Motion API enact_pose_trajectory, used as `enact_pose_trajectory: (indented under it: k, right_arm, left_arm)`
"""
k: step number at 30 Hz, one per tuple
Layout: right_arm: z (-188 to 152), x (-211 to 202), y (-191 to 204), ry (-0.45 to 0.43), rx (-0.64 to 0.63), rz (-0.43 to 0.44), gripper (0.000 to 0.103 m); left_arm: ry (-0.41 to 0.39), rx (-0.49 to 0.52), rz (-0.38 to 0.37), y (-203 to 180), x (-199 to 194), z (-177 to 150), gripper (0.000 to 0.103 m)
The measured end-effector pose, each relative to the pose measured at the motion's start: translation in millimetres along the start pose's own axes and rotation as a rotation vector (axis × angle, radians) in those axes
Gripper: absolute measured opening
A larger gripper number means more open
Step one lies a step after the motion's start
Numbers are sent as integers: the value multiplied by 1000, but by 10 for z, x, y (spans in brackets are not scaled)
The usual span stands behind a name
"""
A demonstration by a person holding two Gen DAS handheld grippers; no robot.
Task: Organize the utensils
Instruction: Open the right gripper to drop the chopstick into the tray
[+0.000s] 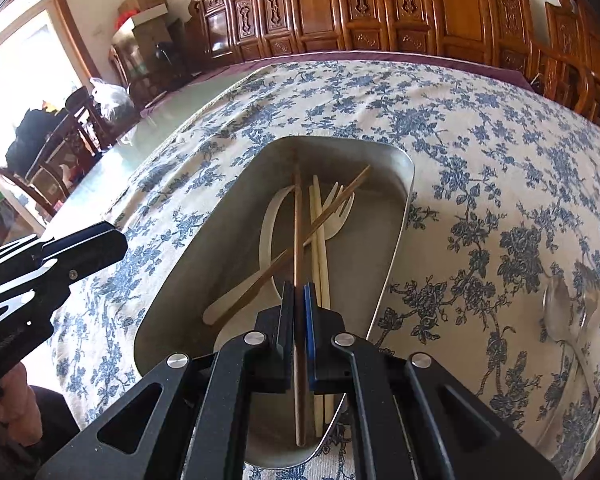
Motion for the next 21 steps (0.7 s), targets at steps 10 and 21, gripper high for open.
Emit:
enact_pose_trajectory:
  k: [10,21]
  right_arm:
    - [74,-325,-119,-80,-17,23,9]
    - [-387,-1122,-963,-139,-40,-206,9]
  left_arm:
    - [-20,-4,-29,-152,-34,51,15]
    - [-30,52,-104,-670,-25,33,17]
Point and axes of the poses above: each gripper's, at about its wrist camera, not at the fingertips, and x roughly the way its jaws point, y to its left, z to its top, the point moved 3 cm from there along x, roughly the way its jaws point, and after that the axes turned 1 degree about -z, right-handed, at the moved point
